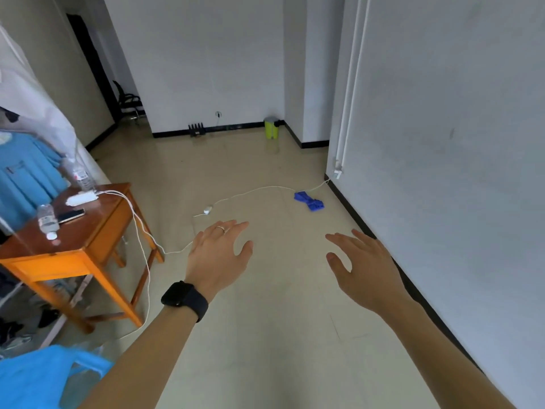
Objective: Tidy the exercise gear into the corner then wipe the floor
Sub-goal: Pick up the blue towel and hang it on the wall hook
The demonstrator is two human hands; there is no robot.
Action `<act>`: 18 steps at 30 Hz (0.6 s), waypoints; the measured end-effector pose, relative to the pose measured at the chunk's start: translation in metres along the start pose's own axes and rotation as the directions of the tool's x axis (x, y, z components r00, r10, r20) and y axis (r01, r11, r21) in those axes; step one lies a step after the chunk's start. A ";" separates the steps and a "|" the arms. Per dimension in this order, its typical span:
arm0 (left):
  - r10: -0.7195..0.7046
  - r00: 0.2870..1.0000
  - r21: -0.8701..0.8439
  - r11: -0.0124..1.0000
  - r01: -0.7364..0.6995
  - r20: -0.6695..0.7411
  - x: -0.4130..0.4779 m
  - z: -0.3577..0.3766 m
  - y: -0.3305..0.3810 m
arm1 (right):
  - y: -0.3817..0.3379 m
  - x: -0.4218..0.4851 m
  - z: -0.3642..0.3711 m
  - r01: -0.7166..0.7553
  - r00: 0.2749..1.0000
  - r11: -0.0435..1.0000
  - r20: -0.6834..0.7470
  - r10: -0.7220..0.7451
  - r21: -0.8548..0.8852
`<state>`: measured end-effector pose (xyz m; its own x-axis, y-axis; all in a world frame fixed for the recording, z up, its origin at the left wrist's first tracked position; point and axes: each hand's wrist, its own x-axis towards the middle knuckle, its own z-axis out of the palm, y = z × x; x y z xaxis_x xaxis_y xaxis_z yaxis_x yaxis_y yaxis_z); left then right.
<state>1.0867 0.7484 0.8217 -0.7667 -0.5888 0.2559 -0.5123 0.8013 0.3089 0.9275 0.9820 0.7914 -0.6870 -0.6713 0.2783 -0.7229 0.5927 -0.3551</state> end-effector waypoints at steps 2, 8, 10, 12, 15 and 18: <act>0.000 1.000 -0.002 1.000 0.000 -0.021 0.043 0.002 -0.019 | -0.007 0.049 0.008 0.006 1.000 1.000 0.000 -0.006 -0.001; -0.002 0.999 0.017 1.000 0.003 -0.047 0.168 0.024 -0.086 | -0.021 0.191 0.055 0.025 1.000 0.999 0.009 -0.025 -0.031; 0.012 0.999 0.039 0.999 -0.010 -0.049 0.216 0.031 -0.111 | -0.031 0.239 0.074 0.034 0.999 0.998 0.013 -0.034 -0.045; -0.009 1.000 0.049 0.999 0.009 -0.010 0.281 0.045 -0.143 | -0.040 0.303 0.103 0.018 0.999 0.999 0.028 -0.017 -0.045; 0.041 0.999 0.053 0.998 -0.042 0.010 0.334 0.054 -0.159 | -0.043 0.349 0.115 0.011 1.000 0.997 -0.005 -0.011 -0.072; 0.086 0.996 0.046 0.995 -0.086 -0.001 0.431 0.054 -0.183 | -0.058 0.428 0.131 -0.045 0.998 0.997 -0.040 0.042 -0.068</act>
<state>0.8288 0.3536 0.8259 -0.8075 -0.5175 0.2830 -0.4615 0.8532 0.2431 0.6847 0.6022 0.8139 -0.7191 -0.6274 0.2989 -0.6949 0.6508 -0.3057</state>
